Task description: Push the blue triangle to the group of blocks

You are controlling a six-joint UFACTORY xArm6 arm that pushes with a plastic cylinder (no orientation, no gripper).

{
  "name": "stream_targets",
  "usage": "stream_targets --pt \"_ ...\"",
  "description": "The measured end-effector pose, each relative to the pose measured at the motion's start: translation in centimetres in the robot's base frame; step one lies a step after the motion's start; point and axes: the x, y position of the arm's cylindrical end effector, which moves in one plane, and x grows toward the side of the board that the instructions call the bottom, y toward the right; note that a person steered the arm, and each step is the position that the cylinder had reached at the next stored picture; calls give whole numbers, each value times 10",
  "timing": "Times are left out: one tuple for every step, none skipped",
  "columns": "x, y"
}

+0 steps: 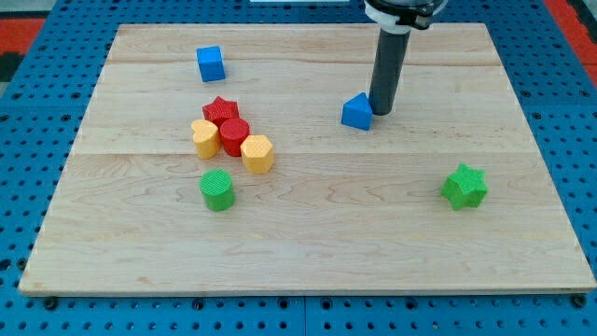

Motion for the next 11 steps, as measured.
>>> stream_targets --pt "-20 -41" --pt "-1 -59" --pt "17 -45" --pt "25 0" --pt "42 -21" --pt "35 -75" --pt "25 -92" --pt "31 -96" --pt "63 -125" --pt "89 -128" --pt "108 -127"
